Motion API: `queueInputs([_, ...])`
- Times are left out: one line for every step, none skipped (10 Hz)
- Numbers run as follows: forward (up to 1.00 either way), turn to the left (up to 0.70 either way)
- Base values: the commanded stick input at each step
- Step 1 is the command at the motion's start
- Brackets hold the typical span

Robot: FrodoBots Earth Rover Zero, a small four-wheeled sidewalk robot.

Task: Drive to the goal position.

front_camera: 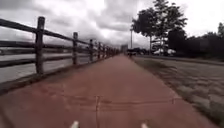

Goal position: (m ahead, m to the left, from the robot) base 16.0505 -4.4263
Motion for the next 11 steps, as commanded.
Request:
queueInputs([1.0, 0.0])
queueInputs([1.0, 0.0])
queueInputs([1.0, 0.0])
queueInputs([1.0, 0.0])
queueInputs([1.0, 0.0])
queueInputs([1.0, 0.0])
queueInputs([1.0, 0.0])
queueInputs([1.0, 0.0])
queueInputs([1.0, 0.0])
queueInputs([1.0, 0.0])
queueInputs([1.0, 0.0])
